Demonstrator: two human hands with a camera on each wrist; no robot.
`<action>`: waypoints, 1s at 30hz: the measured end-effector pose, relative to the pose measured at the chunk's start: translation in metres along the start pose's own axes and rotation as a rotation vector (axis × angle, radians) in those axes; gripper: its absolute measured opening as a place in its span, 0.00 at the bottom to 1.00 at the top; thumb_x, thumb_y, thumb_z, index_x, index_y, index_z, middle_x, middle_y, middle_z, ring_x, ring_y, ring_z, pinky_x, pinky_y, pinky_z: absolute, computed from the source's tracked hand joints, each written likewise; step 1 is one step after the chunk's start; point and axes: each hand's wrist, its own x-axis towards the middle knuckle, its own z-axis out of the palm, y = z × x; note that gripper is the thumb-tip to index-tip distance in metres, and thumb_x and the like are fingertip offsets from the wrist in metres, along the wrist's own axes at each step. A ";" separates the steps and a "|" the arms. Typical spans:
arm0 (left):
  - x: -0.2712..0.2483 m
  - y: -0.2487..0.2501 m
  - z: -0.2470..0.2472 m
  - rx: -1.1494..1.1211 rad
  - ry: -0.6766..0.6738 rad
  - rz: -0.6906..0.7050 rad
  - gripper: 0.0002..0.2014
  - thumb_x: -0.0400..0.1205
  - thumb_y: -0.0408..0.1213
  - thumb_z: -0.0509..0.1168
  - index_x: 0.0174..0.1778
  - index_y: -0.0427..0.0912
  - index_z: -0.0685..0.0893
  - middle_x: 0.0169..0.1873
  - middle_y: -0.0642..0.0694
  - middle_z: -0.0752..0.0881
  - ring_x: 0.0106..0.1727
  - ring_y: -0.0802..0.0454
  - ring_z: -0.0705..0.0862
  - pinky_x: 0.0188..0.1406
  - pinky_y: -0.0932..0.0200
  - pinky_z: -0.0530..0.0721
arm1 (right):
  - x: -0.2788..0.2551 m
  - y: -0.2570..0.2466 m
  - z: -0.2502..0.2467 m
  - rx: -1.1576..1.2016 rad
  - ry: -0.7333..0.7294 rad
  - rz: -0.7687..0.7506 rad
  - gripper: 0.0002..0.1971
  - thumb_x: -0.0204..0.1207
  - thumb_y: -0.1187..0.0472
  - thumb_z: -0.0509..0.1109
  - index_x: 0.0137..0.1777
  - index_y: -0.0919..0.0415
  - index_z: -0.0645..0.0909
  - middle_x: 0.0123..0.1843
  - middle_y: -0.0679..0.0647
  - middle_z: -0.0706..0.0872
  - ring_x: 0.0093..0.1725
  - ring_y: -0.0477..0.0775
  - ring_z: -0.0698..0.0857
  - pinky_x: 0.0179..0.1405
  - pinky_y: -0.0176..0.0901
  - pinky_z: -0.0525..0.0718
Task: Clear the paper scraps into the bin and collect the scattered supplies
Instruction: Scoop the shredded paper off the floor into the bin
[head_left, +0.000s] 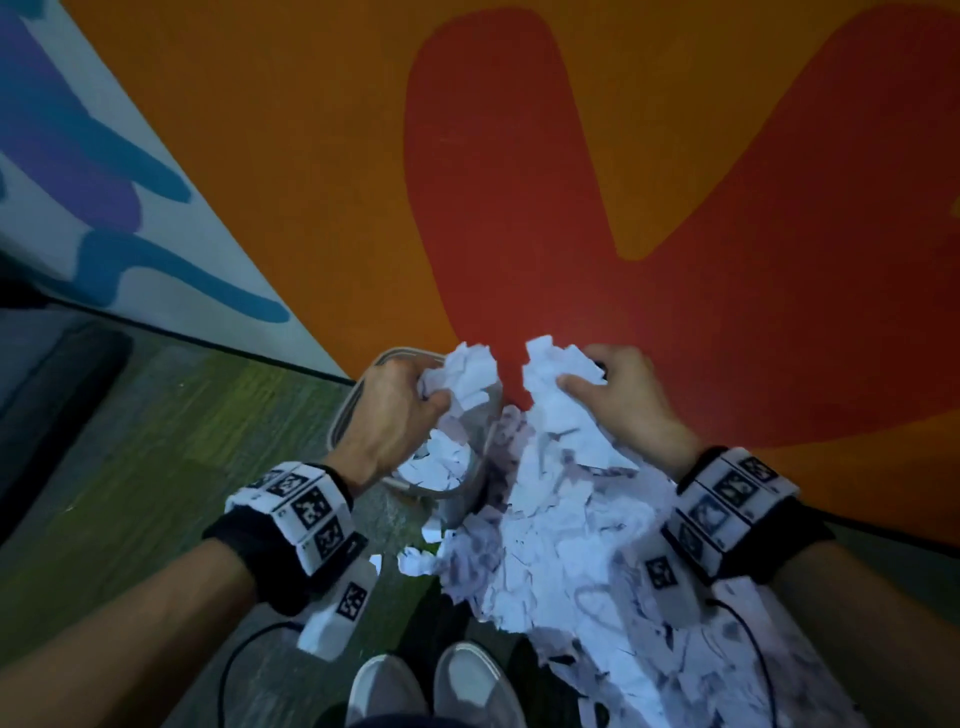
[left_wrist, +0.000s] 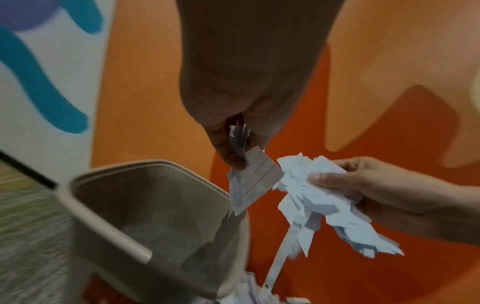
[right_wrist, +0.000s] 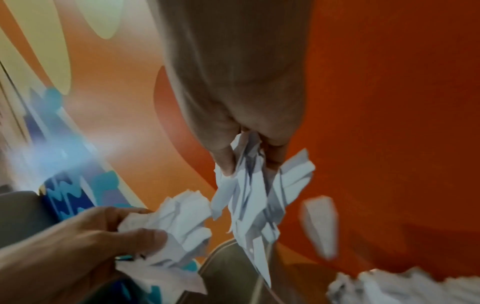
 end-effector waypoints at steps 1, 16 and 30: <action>0.001 -0.006 -0.006 0.000 0.031 -0.036 0.05 0.80 0.32 0.69 0.47 0.41 0.90 0.27 0.54 0.86 0.22 0.63 0.81 0.18 0.65 0.79 | 0.008 -0.012 0.012 0.009 -0.013 -0.021 0.06 0.78 0.59 0.75 0.41 0.58 0.85 0.28 0.49 0.83 0.28 0.42 0.82 0.30 0.47 0.73; -0.001 -0.064 -0.006 0.050 0.029 -0.219 0.16 0.81 0.30 0.68 0.65 0.34 0.85 0.53 0.41 0.90 0.42 0.56 0.85 0.34 0.85 0.73 | 0.044 -0.040 0.129 0.082 -0.230 0.138 0.14 0.77 0.54 0.76 0.58 0.58 0.83 0.52 0.51 0.87 0.54 0.55 0.86 0.58 0.53 0.86; -0.024 -0.003 0.103 0.053 -0.400 0.152 0.11 0.77 0.27 0.63 0.46 0.46 0.86 0.36 0.50 0.87 0.36 0.55 0.84 0.39 0.61 0.82 | -0.021 0.102 0.036 0.021 -0.224 0.173 0.05 0.75 0.67 0.74 0.38 0.67 0.88 0.35 0.58 0.90 0.33 0.48 0.84 0.41 0.51 0.85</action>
